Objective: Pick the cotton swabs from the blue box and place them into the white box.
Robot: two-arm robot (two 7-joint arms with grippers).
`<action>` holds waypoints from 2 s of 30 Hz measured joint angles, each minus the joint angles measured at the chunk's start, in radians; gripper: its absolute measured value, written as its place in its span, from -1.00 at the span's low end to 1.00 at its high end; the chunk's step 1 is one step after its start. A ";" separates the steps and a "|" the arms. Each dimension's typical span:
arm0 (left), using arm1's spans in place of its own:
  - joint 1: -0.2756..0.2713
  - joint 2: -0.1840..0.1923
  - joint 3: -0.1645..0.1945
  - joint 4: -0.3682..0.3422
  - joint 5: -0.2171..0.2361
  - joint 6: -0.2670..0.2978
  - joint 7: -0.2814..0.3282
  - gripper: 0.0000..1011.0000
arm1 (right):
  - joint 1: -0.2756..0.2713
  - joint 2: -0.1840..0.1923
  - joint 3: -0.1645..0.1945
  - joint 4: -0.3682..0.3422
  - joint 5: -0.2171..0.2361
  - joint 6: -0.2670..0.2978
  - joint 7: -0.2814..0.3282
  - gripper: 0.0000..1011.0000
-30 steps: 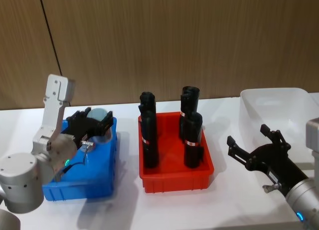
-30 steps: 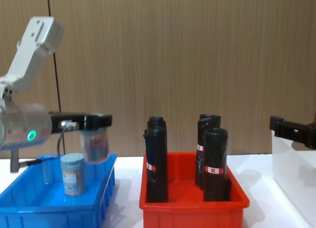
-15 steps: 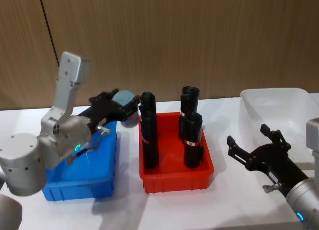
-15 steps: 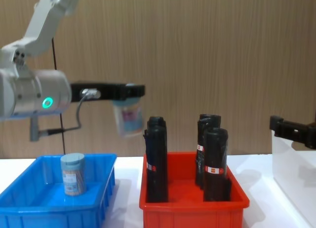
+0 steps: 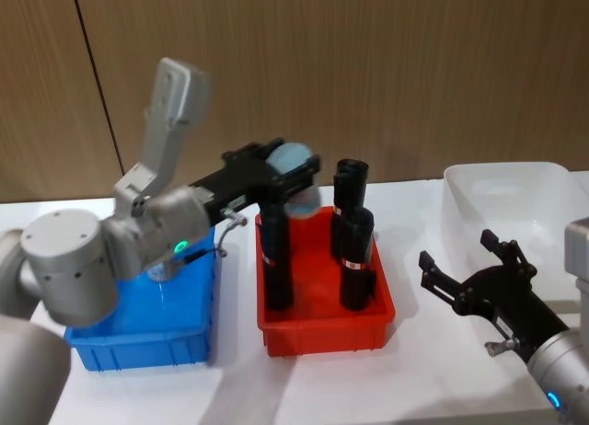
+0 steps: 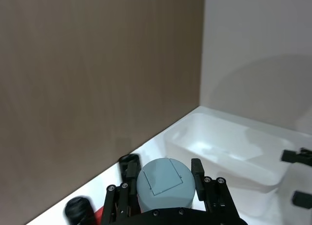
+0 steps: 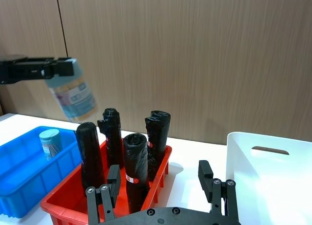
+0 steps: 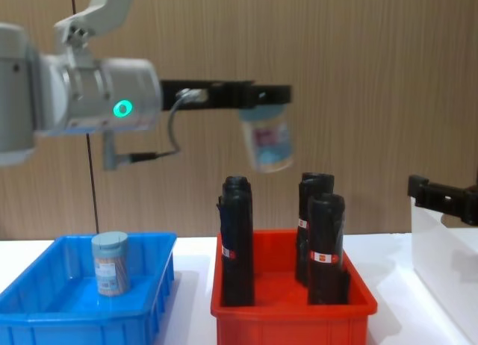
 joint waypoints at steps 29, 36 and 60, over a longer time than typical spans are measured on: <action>-0.118 -0.090 0.064 0.054 0.007 0.037 -0.148 0.32 | 0.001 0.000 0.000 0.000 0.000 0.000 0.002 0.98; -0.124 -0.096 0.068 0.057 0.009 0.039 -0.157 0.32 | 0.011 0.001 0.002 -0.004 -0.015 0.011 0.014 0.98; -0.131 -0.100 0.072 0.060 0.010 0.042 -0.165 0.32 | 0.106 -0.012 -0.001 -0.023 -0.130 0.092 0.108 0.98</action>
